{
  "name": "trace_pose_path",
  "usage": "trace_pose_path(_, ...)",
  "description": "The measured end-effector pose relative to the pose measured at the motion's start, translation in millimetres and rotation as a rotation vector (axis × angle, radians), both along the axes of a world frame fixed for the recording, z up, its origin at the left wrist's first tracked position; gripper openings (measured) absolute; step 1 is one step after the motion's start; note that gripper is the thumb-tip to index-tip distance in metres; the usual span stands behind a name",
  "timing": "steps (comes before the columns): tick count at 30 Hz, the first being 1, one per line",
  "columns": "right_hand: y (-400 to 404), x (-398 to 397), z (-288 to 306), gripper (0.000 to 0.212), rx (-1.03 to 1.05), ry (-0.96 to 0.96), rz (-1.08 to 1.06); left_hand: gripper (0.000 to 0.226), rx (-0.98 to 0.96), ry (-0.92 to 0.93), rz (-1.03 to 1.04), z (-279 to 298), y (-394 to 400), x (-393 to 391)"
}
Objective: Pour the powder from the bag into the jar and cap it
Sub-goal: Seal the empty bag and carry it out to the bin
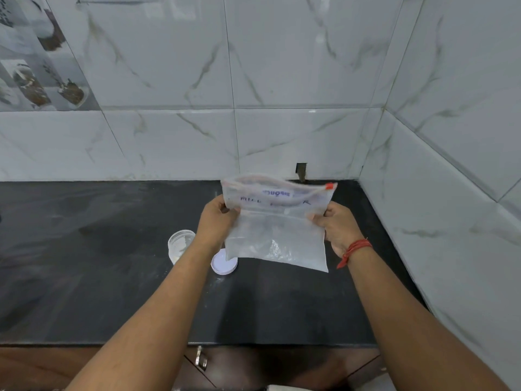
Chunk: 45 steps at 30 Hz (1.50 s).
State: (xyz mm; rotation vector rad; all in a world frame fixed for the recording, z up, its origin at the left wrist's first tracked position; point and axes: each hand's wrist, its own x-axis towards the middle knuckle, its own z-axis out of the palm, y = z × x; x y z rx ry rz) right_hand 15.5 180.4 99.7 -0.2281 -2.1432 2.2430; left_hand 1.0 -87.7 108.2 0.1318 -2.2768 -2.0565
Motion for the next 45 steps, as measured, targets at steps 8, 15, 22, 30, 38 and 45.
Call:
trace_pose_path(8, 0.6, -8.1, 7.4, 0.037, -0.007, -0.049, -0.029, 0.032, 0.331, -0.087, -0.059, 5.4, -5.2, -3.1)
trace_pose_path(15, 6.3, -8.1, -1.9, 0.034, -0.039, -0.102, -0.108, 0.026, 0.572, -0.347, -0.053, -9.4, -12.8, -7.0)
trace_pose_path(22, 17.8, -3.3, -24.8, 0.023, -0.037, -0.192, -0.181, 0.016, 0.153, -0.523, -0.293, -25.5, -1.3, -0.1)
trace_pose_path(30, 36.9, 22.0, -51.6, 0.022, -0.166, -0.372, -0.117, 0.020, 0.073, -0.420, -0.046, -53.4, 25.8, 14.3)
trace_pose_path(38, 47.9, 34.7, -67.3, 0.022, 0.018, -0.391, -0.052, 0.031, 0.194, -0.390, 0.030, -70.7, 48.9, 32.0)
trace_pose_path(45, 57.5, 53.4, -72.0, 0.038, -0.032, -0.449, -0.094, 0.031, 0.307, -0.437, 0.063, -76.2, 66.5, 48.7)
